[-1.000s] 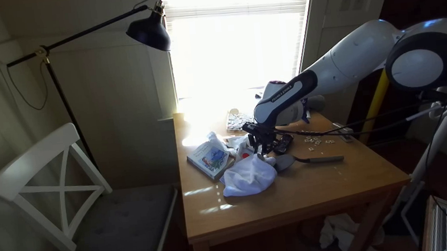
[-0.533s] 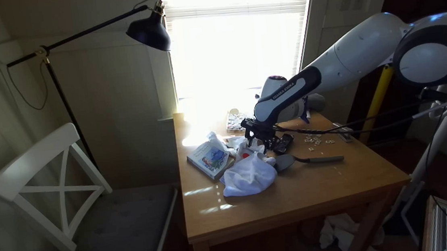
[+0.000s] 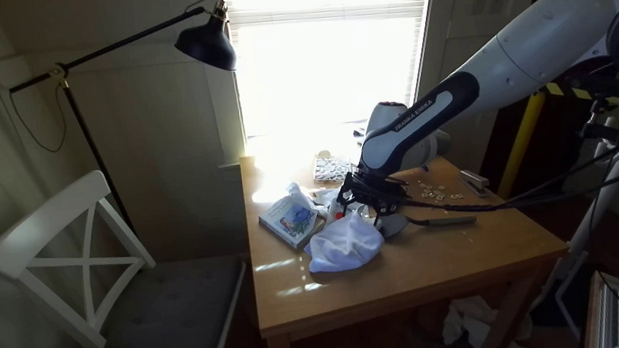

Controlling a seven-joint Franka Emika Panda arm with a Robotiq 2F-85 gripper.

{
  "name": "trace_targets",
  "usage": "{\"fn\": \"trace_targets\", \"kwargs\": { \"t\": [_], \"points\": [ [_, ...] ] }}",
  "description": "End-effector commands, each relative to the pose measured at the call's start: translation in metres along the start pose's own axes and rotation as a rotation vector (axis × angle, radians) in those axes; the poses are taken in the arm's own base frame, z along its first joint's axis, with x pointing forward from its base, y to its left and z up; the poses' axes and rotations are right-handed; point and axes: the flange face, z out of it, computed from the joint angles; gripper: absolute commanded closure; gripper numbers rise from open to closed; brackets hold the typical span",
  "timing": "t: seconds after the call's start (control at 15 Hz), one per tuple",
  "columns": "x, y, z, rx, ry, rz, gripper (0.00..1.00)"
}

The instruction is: Fold the towel

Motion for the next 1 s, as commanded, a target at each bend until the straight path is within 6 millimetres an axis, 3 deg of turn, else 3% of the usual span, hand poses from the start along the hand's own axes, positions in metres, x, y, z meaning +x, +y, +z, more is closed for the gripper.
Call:
{"fn": "trace_targets", "kwargs": {
  "t": [0.0, 0.13, 0.47, 0.6, 0.67, 0.93],
  "points": [
    [-0.024, 0.03, 0.0, -0.02, -0.059, -0.195, 0.0],
    [-0.03, 0.045, 0.009, -0.04, -0.085, -0.311, 0.0],
    [-0.013, 0.077, 0.011, -0.102, -0.13, -0.591, 0.0],
    [-0.007, 0.08, 0.011, -0.106, -0.155, -0.693, 0.0],
    [-0.007, 0.073, 0.02, -0.094, -0.136, -0.6, 0.0],
    [-0.004, 0.076, 0.018, -0.093, -0.15, -0.664, 0.0]
  ]
}}
